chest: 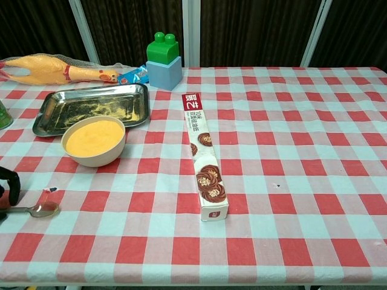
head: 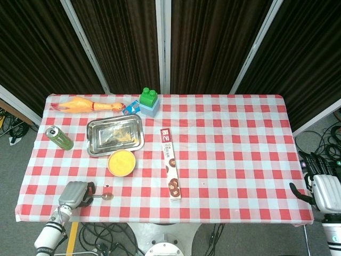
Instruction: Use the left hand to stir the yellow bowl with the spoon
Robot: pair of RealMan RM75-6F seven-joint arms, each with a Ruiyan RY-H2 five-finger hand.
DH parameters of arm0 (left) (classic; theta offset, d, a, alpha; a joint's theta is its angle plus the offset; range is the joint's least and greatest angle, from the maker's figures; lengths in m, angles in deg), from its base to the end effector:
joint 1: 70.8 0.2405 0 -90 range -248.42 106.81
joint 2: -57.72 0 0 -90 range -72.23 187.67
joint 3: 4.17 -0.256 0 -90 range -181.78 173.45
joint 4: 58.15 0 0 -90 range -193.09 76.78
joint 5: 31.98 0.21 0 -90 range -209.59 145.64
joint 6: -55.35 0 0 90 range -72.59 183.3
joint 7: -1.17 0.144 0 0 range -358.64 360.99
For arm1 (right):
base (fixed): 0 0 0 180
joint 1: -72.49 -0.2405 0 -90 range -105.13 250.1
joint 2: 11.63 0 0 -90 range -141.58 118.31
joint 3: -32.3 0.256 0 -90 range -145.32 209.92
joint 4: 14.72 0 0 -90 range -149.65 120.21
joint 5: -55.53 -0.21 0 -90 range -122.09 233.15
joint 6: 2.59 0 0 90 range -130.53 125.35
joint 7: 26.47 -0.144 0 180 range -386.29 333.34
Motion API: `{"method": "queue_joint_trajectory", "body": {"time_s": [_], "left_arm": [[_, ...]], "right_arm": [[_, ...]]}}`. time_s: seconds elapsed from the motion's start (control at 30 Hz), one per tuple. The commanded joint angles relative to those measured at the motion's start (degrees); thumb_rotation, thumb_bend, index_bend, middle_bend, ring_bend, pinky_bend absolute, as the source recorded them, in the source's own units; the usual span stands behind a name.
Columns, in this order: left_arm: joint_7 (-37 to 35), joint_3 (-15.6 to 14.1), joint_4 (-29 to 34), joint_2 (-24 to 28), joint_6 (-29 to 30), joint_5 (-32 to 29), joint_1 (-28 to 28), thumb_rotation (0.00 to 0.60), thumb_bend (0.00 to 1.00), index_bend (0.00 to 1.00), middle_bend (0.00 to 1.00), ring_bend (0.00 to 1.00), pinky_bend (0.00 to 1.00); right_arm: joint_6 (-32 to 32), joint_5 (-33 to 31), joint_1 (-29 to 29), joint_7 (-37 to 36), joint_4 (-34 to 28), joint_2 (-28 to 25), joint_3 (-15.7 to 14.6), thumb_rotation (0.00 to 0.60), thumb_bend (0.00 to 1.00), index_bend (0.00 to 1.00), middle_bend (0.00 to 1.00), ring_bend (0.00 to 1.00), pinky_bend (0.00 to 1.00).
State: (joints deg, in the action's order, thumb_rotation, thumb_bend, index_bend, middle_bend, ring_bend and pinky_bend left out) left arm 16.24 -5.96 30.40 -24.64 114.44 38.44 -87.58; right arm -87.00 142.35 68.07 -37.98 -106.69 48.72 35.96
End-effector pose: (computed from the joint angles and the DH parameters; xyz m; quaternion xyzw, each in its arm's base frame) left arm -0.2944 0.2011 -0.0028 -0.6949 -0.5103 -0.2389 0.4468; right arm -0.3158 -0.1820 0.1808 0.5690 -0.4229 0.4288 0.5599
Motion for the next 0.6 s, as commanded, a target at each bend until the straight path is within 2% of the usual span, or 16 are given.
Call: {"method": "queue_joint_trajectory", "body": {"time_s": [0.03,0.33,0.5,0.6], "left_arm": [[0.0,-0.1,-0.1,-0.1,0.0,0.0,-0.1,0.600,0.36,0.57,0.85,0.87,1.00],[0.1,-0.4,-0.1,0.3,1.0,0.7,0.0,0.600,0.42,0.62,0.86,0.87,1.00],[0.8,1.5,2.6,3.4,3.4,1.7,-0.8,0.600,0.42,0.62,0.86,0.87,1.00],[0.8,4.0,3.8,4.9,4.9,2.4,-2.0,0.600,0.42,0.62,0.86,0.87,1.00]], "right_arm": [[0.0,0.0,0.0,0.0,0.0,0.0,0.0,0.600,0.24,0.00,0.11,0.00,0.00],[-0.2,0.0,0.1,0.1,-0.2,0.0,0.0,0.600,0.24,0.00,0.11,0.00,0.00],[-0.5,0.1,0.1,0.1,-0.2,-0.2,0.1,0.600,0.24,0.00,0.11,0.00,0.00],[-0.7,0.2,0.0,0.2,-0.2,-0.3,0.3,0.600,0.24,0.00,0.11,0.00,0.00]]}}
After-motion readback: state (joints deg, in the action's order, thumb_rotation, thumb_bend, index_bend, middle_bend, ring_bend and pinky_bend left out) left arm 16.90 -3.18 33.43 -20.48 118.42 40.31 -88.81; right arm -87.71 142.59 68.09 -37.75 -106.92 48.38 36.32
